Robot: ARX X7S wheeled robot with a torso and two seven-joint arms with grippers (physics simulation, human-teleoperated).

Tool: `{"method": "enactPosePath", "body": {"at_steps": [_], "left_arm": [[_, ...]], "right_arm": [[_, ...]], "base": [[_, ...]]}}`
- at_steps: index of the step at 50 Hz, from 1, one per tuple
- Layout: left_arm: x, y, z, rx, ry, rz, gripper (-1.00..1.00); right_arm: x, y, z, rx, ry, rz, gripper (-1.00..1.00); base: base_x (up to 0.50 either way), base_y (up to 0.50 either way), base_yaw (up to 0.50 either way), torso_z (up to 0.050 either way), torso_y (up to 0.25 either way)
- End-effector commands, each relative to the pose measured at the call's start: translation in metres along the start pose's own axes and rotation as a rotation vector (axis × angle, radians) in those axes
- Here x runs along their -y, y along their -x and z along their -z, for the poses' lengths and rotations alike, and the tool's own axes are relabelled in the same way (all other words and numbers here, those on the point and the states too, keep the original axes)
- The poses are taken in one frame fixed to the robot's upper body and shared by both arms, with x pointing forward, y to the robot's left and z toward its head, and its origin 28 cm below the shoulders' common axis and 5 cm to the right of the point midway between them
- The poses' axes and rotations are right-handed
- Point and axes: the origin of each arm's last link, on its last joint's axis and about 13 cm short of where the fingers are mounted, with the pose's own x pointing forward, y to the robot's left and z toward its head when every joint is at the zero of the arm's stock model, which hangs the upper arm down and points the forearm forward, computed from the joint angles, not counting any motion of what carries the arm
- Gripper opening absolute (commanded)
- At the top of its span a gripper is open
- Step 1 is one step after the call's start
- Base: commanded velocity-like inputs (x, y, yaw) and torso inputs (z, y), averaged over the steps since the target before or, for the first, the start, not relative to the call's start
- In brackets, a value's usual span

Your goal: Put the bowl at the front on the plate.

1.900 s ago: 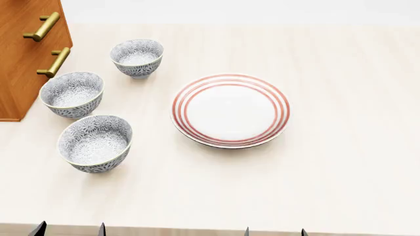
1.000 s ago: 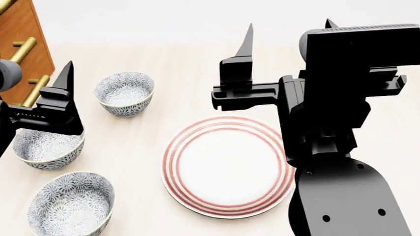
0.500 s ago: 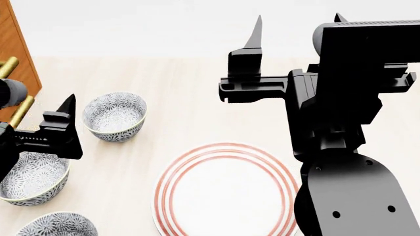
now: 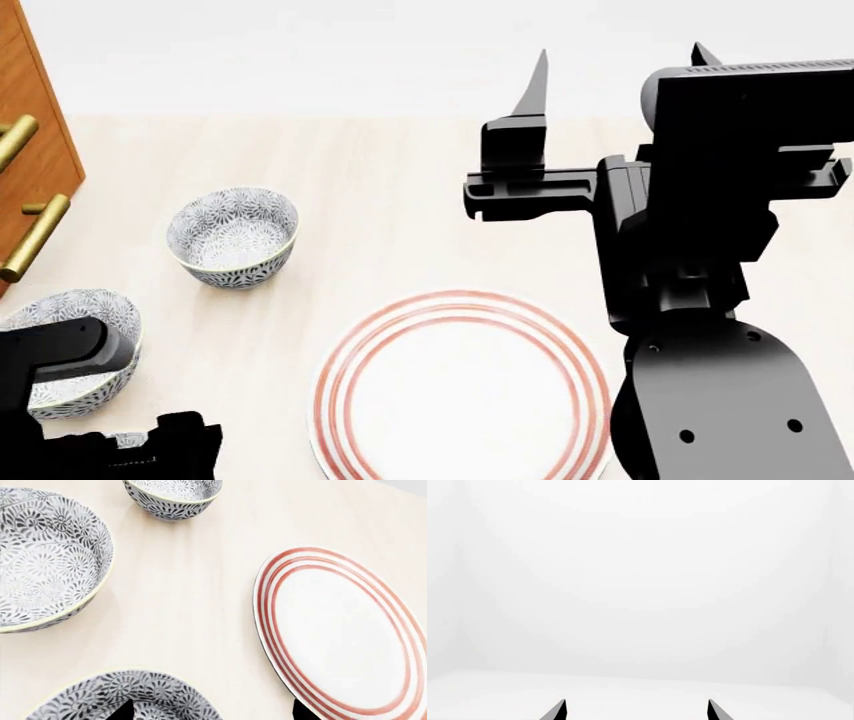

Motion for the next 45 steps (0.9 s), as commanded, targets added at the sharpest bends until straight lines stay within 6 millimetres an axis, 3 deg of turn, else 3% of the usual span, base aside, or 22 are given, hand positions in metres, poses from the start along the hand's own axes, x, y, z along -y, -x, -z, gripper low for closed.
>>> {"method": "enactPosePath", "body": {"at_steps": [1,22,23,30,36,39,45], "left_arm": [[-0.007,-0.007,0.023,-0.129,0.086,0.000,1.00],[-0.013,-0.019,0.056,-0.274,0.062,-0.029,1.00],[-0.014,-0.021,0.060,-0.285,0.043,-0.032,-1.00],[-0.014,-0.023,0.064,-0.273,0.011,-0.034,-1.00],[-0.013,-0.022,0.056,-0.124,-0.112,-0.061,-1.00],[-0.012,-0.019,0.034,0.120,-0.323,-0.155,-1.00],[0.004,-0.003,0.011,0.315,-0.528,-0.103,-1.00]], "right_arm": [[0.002,0.000,0.004,-0.001,0.007,-0.003,1.00],[0.003,0.002,0.006,0.008,-0.010,-0.027,1.00],[0.001,0.004,0.004,0.011,-0.016,-0.039,1.00],[0.001,0.002,0.006,0.014,-0.012,-0.047,1.00],[0.000,0.002,0.009,0.008,-0.009,-0.065,1.00],[0.001,0.002,0.011,0.003,-0.010,-0.067,1.00],[0.001,0.001,0.012,0.006,0.000,-0.074,1.00]], "base": [[0.00,0.00,0.00,0.000,0.000],[0.00,0.00,0.00,0.000,0.000],[0.01,0.00,0.00,0.000,0.000],[0.00,0.00,0.00,-0.002,0.000],[0.00,0.00,0.00,-0.002,0.000],[0.00,0.00,0.00,-0.003,0.000],[0.00,0.00,0.00,0.000,0.000]]}}
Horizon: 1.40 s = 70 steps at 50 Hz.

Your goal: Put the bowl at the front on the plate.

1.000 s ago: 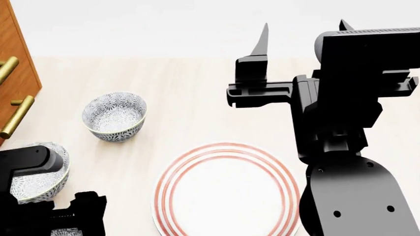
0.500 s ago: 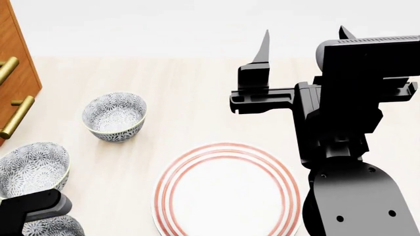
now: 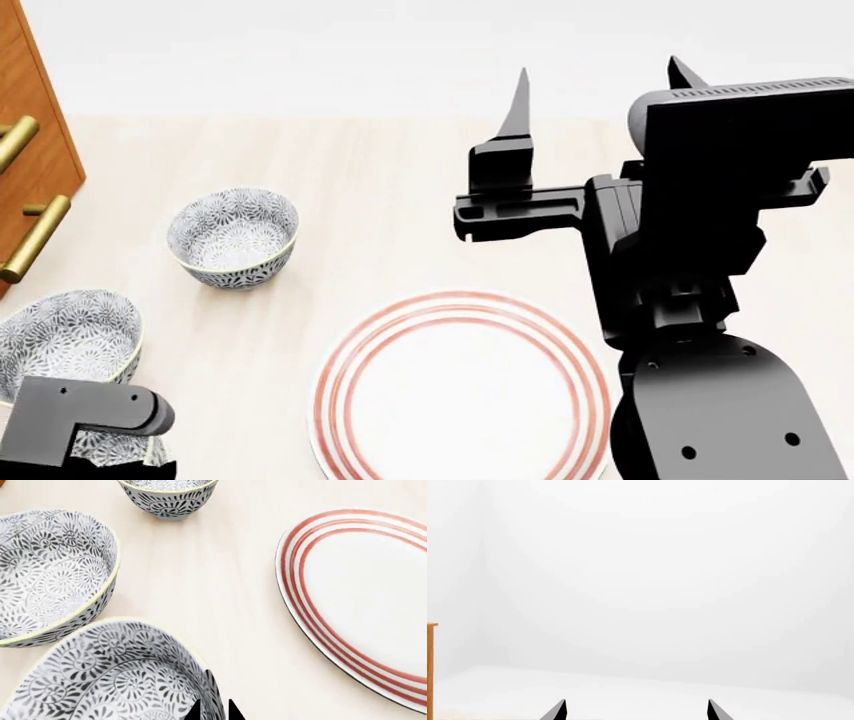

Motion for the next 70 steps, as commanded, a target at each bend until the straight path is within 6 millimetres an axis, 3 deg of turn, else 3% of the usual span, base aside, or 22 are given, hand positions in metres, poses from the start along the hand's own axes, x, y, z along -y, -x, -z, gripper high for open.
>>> {"method": "enactPosePath", "body": {"at_steps": [1,16,31,36,43,47,48,49,51,52,53,54,55,70], "left_arm": [[0.006,0.012,-0.025,0.300,-0.313,-0.060,-1.00],[0.015,0.033,-0.060,0.531,-0.504,-0.063,-1.00],[0.008,0.021,-0.099,0.567,-0.776,0.181,-1.00],[0.002,-0.003,-0.117,0.564,-0.851,0.206,-1.00],[0.002,-0.039,-0.142,0.547,-0.959,0.371,-1.00],[0.005,-0.065,-0.154,0.515,-0.939,0.461,-1.00],[0.021,-0.078,-0.164,0.526,-0.981,0.575,-1.00],[0.009,-0.089,-0.162,0.479,-0.940,0.535,-1.00],[0.011,-0.099,-0.166,0.447,-0.958,0.549,-1.00],[0.058,-0.097,-0.198,0.500,-1.140,0.726,-1.00],[0.069,-0.121,-0.164,0.399,-1.100,0.820,-1.00],[0.044,-0.120,-0.179,0.420,-1.076,0.680,-1.00],[0.035,-0.125,-0.172,0.369,-1.048,0.665,-1.00],[0.043,-0.130,-0.160,0.310,-1.157,0.717,-1.00]], "right_arm": [[0.000,-0.001,0.003,0.001,0.011,-0.015,1.00],[0.001,-0.004,0.005,-0.003,0.008,-0.005,1.00],[0.007,-0.005,0.004,0.006,-0.023,0.017,1.00],[0.011,-0.006,0.003,0.011,-0.044,0.033,1.00],[0.018,-0.006,-0.003,0.030,-0.064,0.055,1.00],[0.024,-0.005,-0.006,0.042,-0.069,0.063,1.00],[0.029,-0.003,-0.007,0.044,-0.070,0.074,1.00],[0.029,-0.003,-0.008,0.045,-0.070,0.074,1.00],[0.030,-0.003,-0.008,0.050,-0.073,0.075,1.00],[0.026,-0.004,-0.012,0.054,-0.056,0.026,1.00],[0.026,-0.004,-0.012,0.054,-0.056,0.027,1.00],[0.027,-0.004,-0.012,0.055,-0.055,0.028,1.00],[0.027,-0.004,-0.012,0.056,-0.054,0.028,1.00],[0.028,-0.004,-0.010,0.056,-0.052,0.033,1.00]], "base": [[0.00,0.00,0.00,0.000,0.000],[0.00,0.00,0.00,0.000,0.000],[0.00,0.00,0.00,0.000,0.000],[0.00,0.00,0.00,0.000,0.000],[0.00,0.00,0.00,0.000,0.000],[0.00,0.00,0.00,0.000,0.000],[0.00,0.00,0.00,0.000,0.000],[0.00,0.00,0.00,0.000,0.000],[0.00,0.00,0.00,0.000,0.000],[0.00,0.00,0.00,0.000,0.000],[0.00,0.00,0.00,0.000,0.000],[0.00,0.00,0.00,0.000,0.000],[0.00,0.00,0.00,0.000,0.000],[0.00,0.00,0.00,0.000,0.000]]}}
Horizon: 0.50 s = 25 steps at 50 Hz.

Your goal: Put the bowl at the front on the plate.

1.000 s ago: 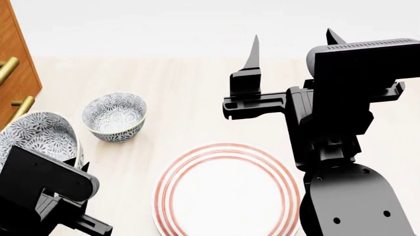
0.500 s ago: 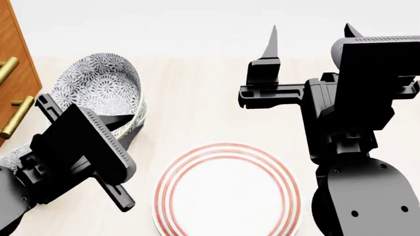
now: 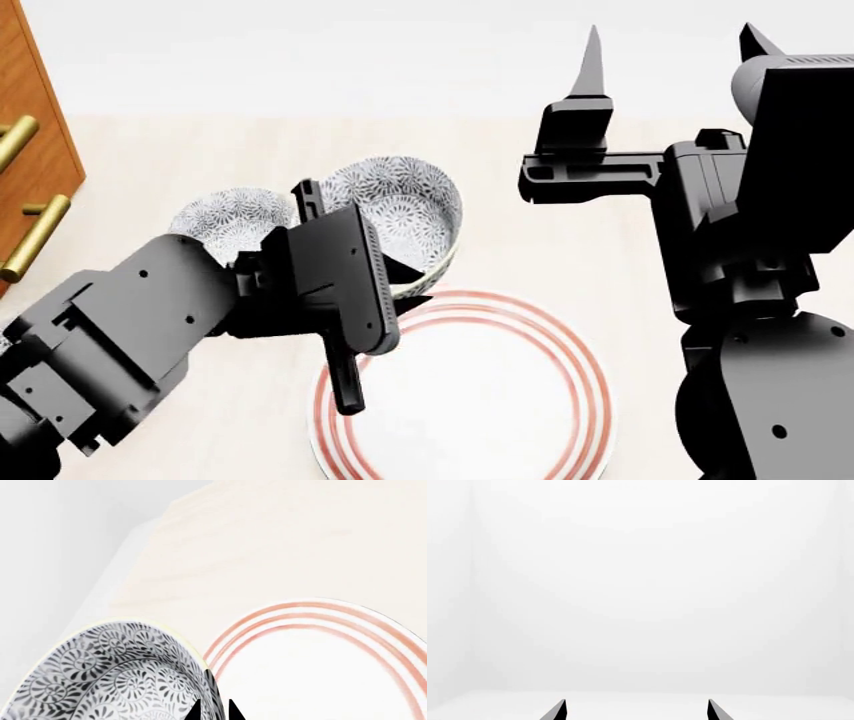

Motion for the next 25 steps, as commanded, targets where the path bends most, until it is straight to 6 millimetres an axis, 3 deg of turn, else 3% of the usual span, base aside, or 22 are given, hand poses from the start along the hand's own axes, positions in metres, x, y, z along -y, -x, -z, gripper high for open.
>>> {"method": "enactPosePath", "body": {"at_steps": [1,25], "left_arm": [[-0.002,-0.007,-0.002,-0.044,-0.089,0.089,-1.00],[0.022,-0.022,0.003,0.014,-0.182,0.192,-1.00]], "right_arm": [[0.002,0.000,0.000,0.003,0.004,-0.001,1.00],[0.002,-0.001,0.006,-0.010,0.003,-0.003,1.00]], "base": [[0.00,0.00,0.00,0.000,0.000],[0.00,0.00,0.00,0.000,0.000]]}}
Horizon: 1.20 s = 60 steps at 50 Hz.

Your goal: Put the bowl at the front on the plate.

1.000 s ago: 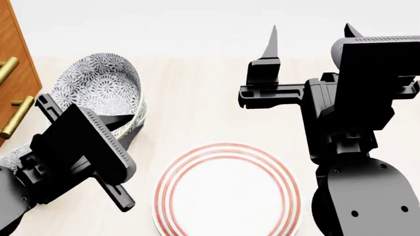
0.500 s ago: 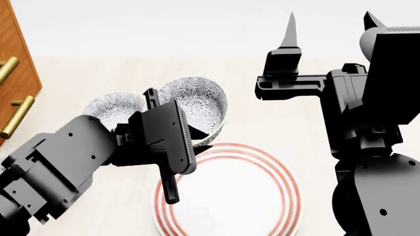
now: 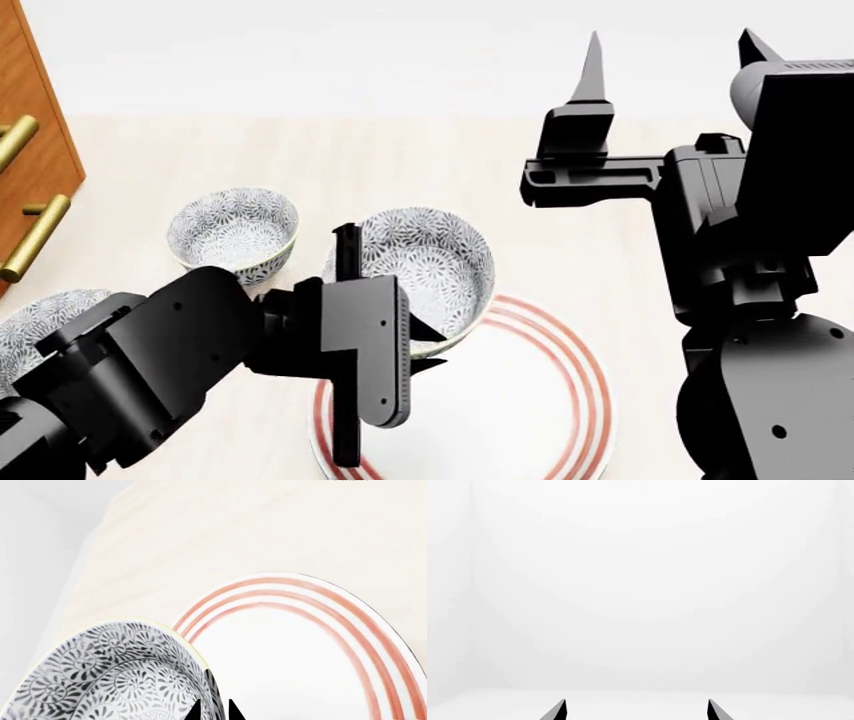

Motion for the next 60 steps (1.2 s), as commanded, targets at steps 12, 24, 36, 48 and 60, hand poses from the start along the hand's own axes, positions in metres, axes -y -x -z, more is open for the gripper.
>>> {"method": "enactPosePath", "body": {"at_steps": [12,24,36,48,60], "left_arm": [[0.018,-0.016,-0.002,0.128,-0.047,0.074,-1.00],[0.032,-0.024,0.002,0.155,-0.011,0.143,-1.00],[0.040,-0.029,0.004,0.156,0.000,0.173,-1.00],[0.045,-0.031,0.008,0.123,0.014,0.191,-1.00],[0.043,-0.030,0.009,0.085,0.031,0.099,-1.00]], "right_arm": [[-0.001,-0.002,0.007,-0.013,0.001,-0.005,1.00],[-0.001,-0.002,0.008,-0.011,0.002,-0.004,1.00],[-0.001,-0.001,0.010,-0.011,-0.001,-0.003,1.00],[0.000,-0.001,0.012,-0.012,-0.008,0.000,1.00],[0.000,-0.001,0.013,-0.011,-0.013,0.000,1.00]], "base": [[0.00,0.00,0.00,0.000,0.001],[0.00,0.00,0.00,0.000,0.000],[0.00,0.00,0.00,0.000,0.001],[0.00,0.00,0.00,0.000,0.000],[0.00,0.00,0.00,0.000,0.001]]}}
